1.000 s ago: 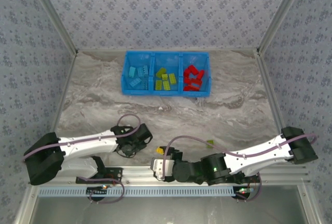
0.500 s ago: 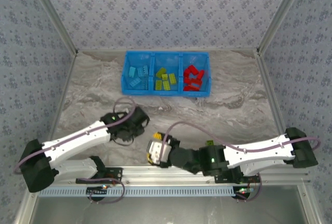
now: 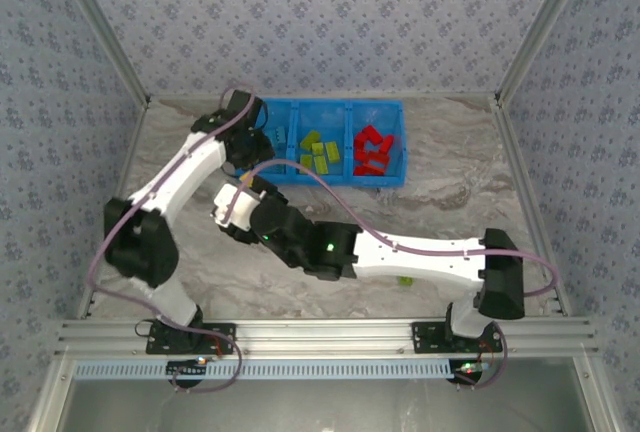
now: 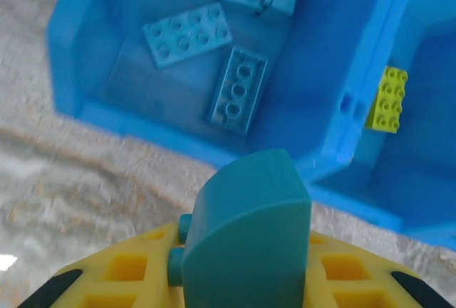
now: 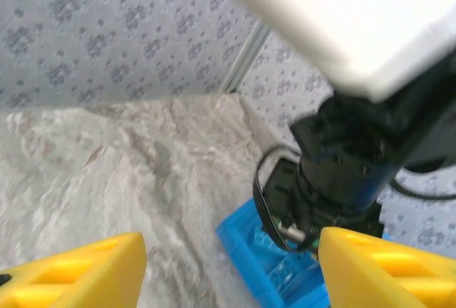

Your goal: Sort the legos into containers by color

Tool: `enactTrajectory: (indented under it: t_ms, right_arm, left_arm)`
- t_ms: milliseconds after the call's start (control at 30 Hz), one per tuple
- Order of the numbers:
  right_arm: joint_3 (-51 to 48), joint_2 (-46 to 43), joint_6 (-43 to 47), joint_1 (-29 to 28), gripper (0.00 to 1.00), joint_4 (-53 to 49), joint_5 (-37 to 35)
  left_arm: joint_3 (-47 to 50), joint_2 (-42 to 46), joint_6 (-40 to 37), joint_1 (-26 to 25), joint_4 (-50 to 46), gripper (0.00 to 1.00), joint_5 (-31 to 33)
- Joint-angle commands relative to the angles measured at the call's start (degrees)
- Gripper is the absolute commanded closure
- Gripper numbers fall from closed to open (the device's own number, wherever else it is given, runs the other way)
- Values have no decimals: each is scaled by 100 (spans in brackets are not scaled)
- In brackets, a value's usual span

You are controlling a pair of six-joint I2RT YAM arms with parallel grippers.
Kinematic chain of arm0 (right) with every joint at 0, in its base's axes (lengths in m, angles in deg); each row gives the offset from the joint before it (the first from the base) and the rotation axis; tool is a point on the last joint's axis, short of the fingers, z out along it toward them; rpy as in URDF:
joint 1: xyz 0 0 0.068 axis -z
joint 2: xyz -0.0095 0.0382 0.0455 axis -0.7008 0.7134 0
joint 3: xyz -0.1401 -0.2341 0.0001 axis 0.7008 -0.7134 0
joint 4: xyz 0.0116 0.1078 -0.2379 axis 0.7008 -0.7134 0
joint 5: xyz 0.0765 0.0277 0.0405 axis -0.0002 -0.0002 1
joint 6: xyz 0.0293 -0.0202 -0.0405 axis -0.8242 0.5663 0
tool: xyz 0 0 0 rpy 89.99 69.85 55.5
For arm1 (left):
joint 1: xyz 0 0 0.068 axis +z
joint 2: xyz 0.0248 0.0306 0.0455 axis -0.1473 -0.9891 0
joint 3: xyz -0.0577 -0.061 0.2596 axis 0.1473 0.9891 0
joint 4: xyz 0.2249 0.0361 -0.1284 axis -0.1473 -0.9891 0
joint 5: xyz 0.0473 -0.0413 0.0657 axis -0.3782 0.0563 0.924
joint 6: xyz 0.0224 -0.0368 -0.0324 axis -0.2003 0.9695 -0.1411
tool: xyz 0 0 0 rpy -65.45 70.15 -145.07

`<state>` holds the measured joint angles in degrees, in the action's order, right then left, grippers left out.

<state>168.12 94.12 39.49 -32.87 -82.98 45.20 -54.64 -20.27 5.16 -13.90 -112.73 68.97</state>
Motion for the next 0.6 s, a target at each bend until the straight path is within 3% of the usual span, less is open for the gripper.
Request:
enactTrajectory:
  t_ms: [0,233,567]
  right_arm:
    - [608,212,250,72,32,-85,-305]
    - [638,233,-96,296,32,-218,-212]
    - [384,145,-404,402,32,-225,-103]
  left_arm:
    - [-715,-771,-616,272,-78,72,-511]
    - [-1756,-1912,-748,427,-366,72,-689]
    - [-1769,-2381,-307,427,-861,71,-472]
